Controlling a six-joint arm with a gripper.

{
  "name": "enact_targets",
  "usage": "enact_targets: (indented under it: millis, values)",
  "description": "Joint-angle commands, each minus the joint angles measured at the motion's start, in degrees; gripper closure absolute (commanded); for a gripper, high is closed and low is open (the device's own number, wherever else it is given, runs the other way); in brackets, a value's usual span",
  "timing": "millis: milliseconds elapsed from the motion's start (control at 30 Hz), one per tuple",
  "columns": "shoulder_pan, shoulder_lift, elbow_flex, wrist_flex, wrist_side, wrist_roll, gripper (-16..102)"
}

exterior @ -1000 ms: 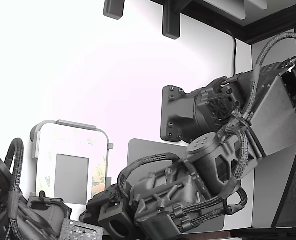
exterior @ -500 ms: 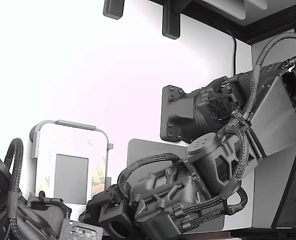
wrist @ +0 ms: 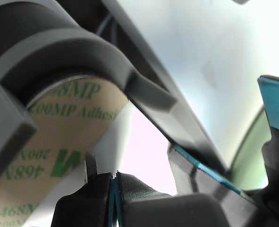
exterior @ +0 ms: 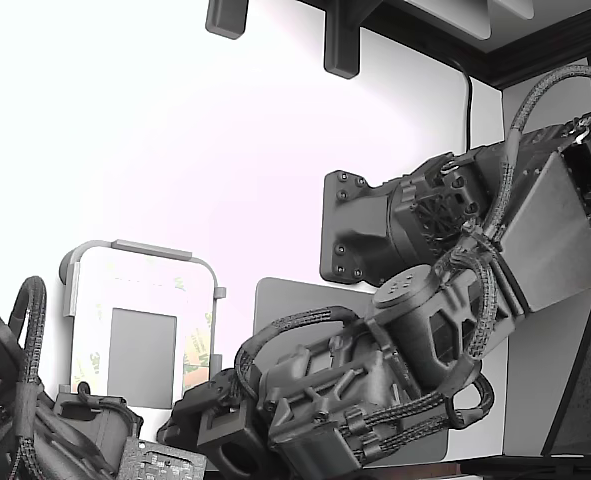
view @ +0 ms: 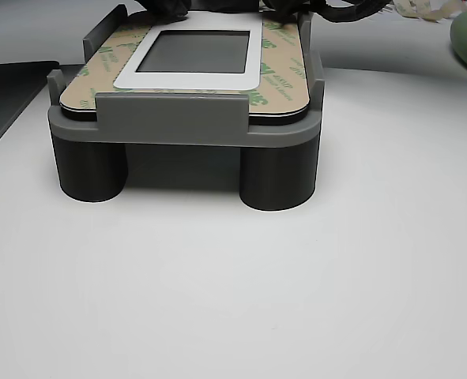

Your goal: Peel off protective film from adhesive tape.

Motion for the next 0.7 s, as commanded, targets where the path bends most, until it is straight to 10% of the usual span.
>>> enact_targets:
  millis: [0,667]
  values:
    - [-1.05,1.76,-1.76,-0.62,-0.09,-0.26,97]
    - [-2.37,-0.79,-3.25,-0.7,-1.76,0.35,97]
